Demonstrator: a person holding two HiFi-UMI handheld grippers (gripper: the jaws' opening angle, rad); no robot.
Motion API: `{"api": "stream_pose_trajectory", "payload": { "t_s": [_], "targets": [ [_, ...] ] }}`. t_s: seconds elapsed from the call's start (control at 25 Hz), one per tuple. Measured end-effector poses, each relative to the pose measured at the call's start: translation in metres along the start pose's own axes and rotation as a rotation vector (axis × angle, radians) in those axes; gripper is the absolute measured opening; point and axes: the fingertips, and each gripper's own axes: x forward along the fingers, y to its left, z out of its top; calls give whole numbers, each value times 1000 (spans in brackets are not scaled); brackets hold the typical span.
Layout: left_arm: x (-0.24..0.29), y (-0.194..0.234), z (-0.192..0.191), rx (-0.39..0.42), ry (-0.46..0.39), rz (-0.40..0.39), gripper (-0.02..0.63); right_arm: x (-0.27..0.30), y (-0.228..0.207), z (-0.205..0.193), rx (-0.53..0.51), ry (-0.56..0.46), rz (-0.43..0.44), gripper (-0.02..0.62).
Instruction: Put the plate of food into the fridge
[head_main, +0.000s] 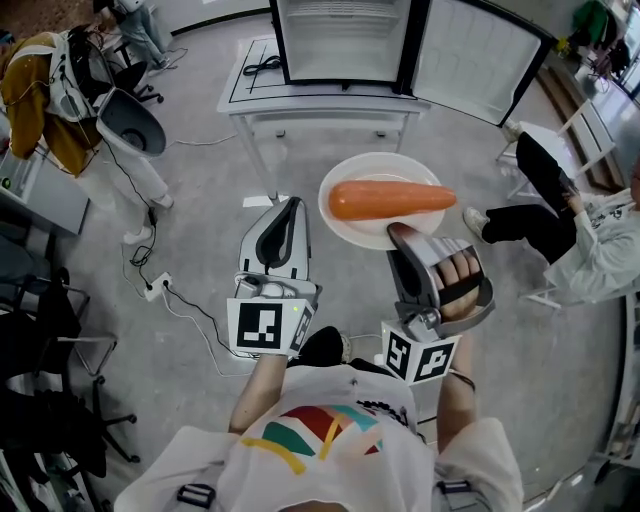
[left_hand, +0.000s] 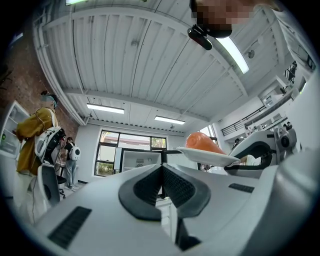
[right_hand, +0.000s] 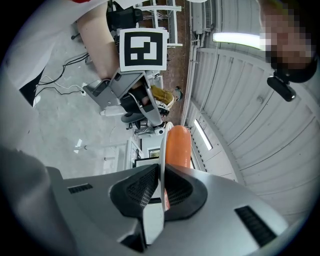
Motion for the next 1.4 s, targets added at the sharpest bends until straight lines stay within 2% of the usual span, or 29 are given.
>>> {"api": "stream_pose_trajectory", "payload": {
  "t_s": [0.28, 0.64, 1.4],
  "targets": [
    [-2, 8, -2, 13, -2, 29, 8, 2, 5, -5, 13, 0, -3, 32],
    [44, 30, -16, 20, -12, 39, 8, 52, 10, -22, -11, -12, 17, 32],
    [201, 138, -27, 6, -60, 6, 8, 231, -13, -57, -36, 28, -5, 34]
  ]
}}
